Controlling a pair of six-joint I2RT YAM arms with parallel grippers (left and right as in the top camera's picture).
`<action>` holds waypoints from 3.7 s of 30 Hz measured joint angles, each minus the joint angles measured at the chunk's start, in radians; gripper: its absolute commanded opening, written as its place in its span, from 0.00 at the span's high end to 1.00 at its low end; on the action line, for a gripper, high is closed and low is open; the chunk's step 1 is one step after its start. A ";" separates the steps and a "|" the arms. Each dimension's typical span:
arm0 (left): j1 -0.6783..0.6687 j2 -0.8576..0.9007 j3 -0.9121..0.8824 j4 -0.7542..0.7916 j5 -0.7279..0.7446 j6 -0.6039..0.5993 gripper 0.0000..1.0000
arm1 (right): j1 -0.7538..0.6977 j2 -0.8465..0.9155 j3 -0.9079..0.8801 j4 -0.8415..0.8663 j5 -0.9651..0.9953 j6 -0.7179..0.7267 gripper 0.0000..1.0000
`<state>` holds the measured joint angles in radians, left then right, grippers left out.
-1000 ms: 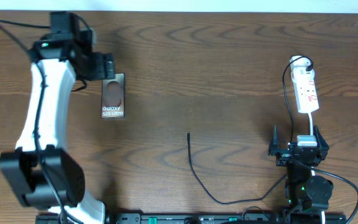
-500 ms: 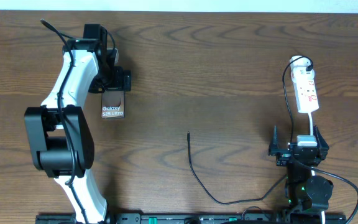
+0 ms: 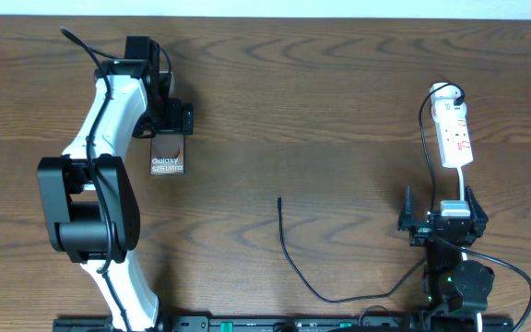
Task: Plug charger to phone and switch on socket
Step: 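Lower the left gripper onto the phone and close on it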
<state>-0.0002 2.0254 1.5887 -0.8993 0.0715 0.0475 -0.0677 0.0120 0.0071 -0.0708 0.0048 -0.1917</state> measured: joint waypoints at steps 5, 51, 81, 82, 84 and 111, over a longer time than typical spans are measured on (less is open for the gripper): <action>0.000 0.000 -0.002 0.012 0.000 -0.006 0.02 | 0.000 0.000 0.000 0.000 0.000 0.000 0.01; 0.000 0.000 -0.107 0.166 -0.039 -0.048 0.02 | 0.000 0.000 0.000 0.000 0.000 0.000 0.01; 0.000 0.055 -0.108 0.179 -0.048 -0.048 0.02 | 0.000 0.000 0.000 0.000 0.000 0.000 0.01; 0.000 0.055 -0.108 0.179 -0.048 -0.048 0.02 | 0.000 0.000 0.000 0.000 0.000 0.000 0.01; 0.000 0.055 -0.108 0.179 -0.048 -0.048 0.02 | 0.000 0.000 0.000 0.000 0.000 0.000 0.01; 0.000 0.088 -0.107 0.162 -0.040 -0.051 0.02 | 0.000 0.000 0.000 0.000 0.000 0.000 0.01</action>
<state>-0.0002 2.1136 1.4818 -0.7376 0.0315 -0.0032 -0.0677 0.0120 0.0067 -0.0708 0.0048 -0.1913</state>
